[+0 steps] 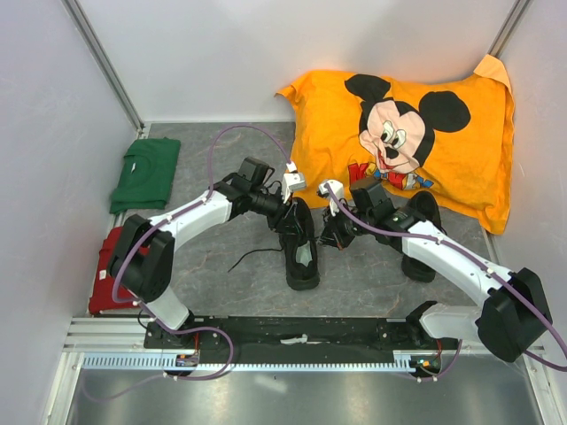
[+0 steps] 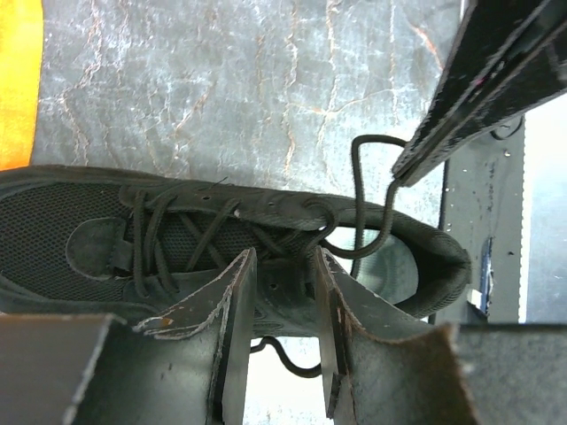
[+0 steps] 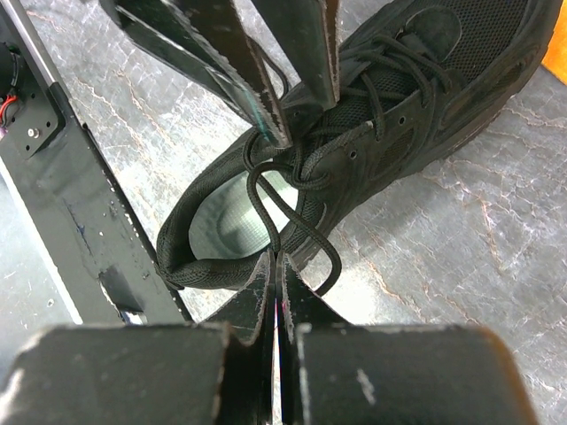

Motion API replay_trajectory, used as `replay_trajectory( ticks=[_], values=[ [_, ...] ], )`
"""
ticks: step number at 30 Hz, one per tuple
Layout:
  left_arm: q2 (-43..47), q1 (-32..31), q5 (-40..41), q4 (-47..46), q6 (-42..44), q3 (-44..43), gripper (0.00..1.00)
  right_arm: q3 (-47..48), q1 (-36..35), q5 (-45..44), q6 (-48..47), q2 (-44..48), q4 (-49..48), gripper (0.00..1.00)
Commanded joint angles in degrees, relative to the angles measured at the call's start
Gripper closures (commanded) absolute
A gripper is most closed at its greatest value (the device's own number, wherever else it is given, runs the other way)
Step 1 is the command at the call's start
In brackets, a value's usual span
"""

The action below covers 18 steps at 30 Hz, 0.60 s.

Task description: Tie the shoes

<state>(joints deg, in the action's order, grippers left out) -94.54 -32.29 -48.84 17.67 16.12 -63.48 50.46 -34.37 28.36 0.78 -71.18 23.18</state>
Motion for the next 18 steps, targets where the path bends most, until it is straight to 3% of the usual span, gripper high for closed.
replay_trajectory(
  ticks=[1, 18],
  values=[
    [3.14, -0.31, -3.45, -1.76, -2.49, -0.50, 0.61, -0.18, 0.00, 0.82, -0.07, 1.74, -1.56, 1.00],
    [0.24, -0.40, -1.35, 0.70, -0.12, 0.73, 0.65, -0.18, 0.09, 0.03, -0.07, 1.92, -1.47, 1.00]
  ],
)
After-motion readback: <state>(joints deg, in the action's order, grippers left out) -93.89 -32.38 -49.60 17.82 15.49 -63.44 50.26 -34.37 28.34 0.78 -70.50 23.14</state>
